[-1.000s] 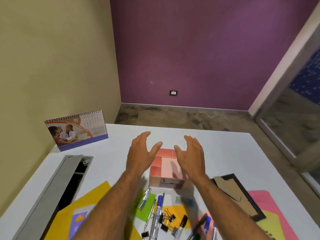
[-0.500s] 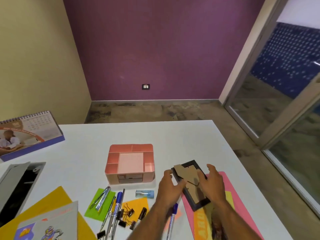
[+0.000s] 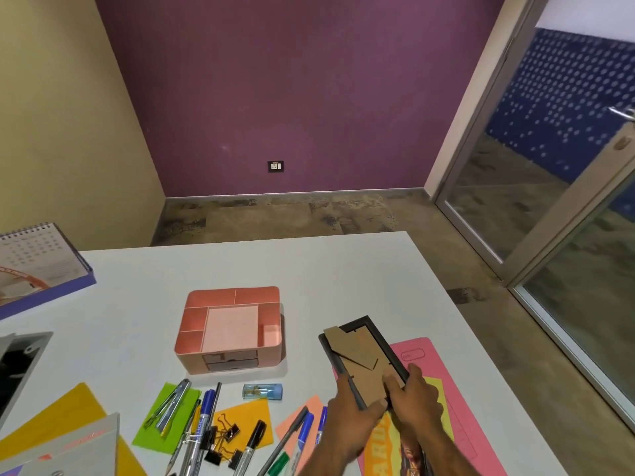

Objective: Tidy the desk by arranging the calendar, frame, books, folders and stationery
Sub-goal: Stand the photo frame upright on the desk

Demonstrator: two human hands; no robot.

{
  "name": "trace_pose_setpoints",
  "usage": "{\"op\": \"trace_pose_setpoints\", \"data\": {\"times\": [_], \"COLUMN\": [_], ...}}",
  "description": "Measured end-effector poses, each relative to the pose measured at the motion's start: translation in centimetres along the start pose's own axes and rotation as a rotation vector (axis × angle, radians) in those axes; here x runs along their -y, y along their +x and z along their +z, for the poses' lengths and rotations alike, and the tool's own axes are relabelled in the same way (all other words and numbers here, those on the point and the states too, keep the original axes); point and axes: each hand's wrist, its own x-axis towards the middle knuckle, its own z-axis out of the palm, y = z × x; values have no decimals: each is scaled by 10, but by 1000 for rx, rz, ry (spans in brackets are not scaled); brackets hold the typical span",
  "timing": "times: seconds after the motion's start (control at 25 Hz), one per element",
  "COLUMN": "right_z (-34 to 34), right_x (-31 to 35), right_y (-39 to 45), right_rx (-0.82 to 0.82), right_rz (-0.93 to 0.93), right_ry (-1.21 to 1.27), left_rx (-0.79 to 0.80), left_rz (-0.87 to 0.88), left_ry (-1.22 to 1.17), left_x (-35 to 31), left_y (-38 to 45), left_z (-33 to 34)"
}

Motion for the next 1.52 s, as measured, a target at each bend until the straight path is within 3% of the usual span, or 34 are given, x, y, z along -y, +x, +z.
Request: {"op": "trace_pose_setpoints", "data": {"times": [0.2, 0.36, 0.48, 0.56, 0.76, 0.88, 1.12, 1.36, 1.52], "right_z": [-3, -12, -22, -28, -53, -66, -72, -63, -56], "right_x": [5, 18, 24, 26, 38, 42, 35, 33, 30], "right_y": [-6, -16, -20, -23, -21, -17, -17, -18, -18], "right_rx": [-7, -139, -200, -206, -227, -122, 309, 420, 420], "right_rz": [8, -69, -39, -33, -138, -177, -423, -316, -276], "right_ry": [259, 473, 545, 583, 750, 792, 836, 720, 846], "left_rx": [-41, -111, -257, -343, -391, -295, -127, 11, 13], "left_rz": [81, 171, 263, 313, 595, 646, 639, 585, 568], "left_ry": [-54, 221, 197, 305, 471, 349, 134, 201, 177], "left_x": [3, 1, -15, -28, -62, -76, -91, -86, -87], "left_y": [-6, -11, -14, -12, -13, -17, -15, -10, -9], "left_z": [4, -6, -19, -32, -64, -77, -101, -113, -113]}}
